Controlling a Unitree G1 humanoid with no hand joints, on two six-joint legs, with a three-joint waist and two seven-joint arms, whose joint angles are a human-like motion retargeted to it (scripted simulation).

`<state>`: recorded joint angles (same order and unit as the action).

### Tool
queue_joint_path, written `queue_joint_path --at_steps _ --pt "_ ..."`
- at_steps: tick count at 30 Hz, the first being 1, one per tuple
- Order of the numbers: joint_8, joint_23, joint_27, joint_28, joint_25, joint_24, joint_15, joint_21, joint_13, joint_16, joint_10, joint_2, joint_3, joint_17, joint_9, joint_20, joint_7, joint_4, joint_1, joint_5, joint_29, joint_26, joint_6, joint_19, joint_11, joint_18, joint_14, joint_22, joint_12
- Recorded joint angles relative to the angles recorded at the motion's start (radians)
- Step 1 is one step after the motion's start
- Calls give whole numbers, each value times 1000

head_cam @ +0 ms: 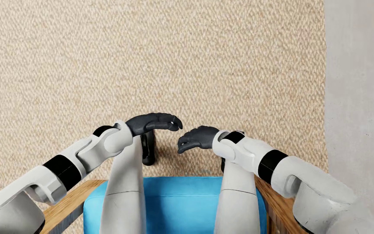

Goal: Perch on the chair

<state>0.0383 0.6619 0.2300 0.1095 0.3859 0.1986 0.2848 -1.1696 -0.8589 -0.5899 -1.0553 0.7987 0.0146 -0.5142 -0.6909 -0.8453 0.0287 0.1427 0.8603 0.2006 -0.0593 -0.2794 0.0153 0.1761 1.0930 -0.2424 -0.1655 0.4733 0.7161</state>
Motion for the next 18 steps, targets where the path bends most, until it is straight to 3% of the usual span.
queue_joint_path --at_steps 2,6,9,14,18 --pt "30 -124 17 -90 -25 -42 41 -62 -97 -84 -132 124 -4 -84 -55 -34 25 10 132 12 133 -31 1 12 138 -22 -32 -128 72" --pt "97 -442 32 -275 -130 -165 122 -204 -279 -272 -398 356 -3 -299 -129 -65 68 30 367 27 375 -75 -1 25 420 -74 -90 -401 162" --pt "138 -611 49 -373 -177 -228 176 -248 -364 -393 -592 490 -2 -422 -172 -46 104 55 507 31 502 -109 -8 38 615 -103 -127 -564 188" --pt "184 -740 51 -425 -206 -262 217 -233 -383 -468 -809 601 -5 -534 -199 25 138 59 618 37 567 -126 -9 49 834 -94 -147 -700 156" --pt "201 -693 23 -350 -178 -226 195 -81 -241 -410 -895 582 -9 -506 -177 93 139 49 583 36 493 -92 -11 42 915 -65 -137 -654 86"
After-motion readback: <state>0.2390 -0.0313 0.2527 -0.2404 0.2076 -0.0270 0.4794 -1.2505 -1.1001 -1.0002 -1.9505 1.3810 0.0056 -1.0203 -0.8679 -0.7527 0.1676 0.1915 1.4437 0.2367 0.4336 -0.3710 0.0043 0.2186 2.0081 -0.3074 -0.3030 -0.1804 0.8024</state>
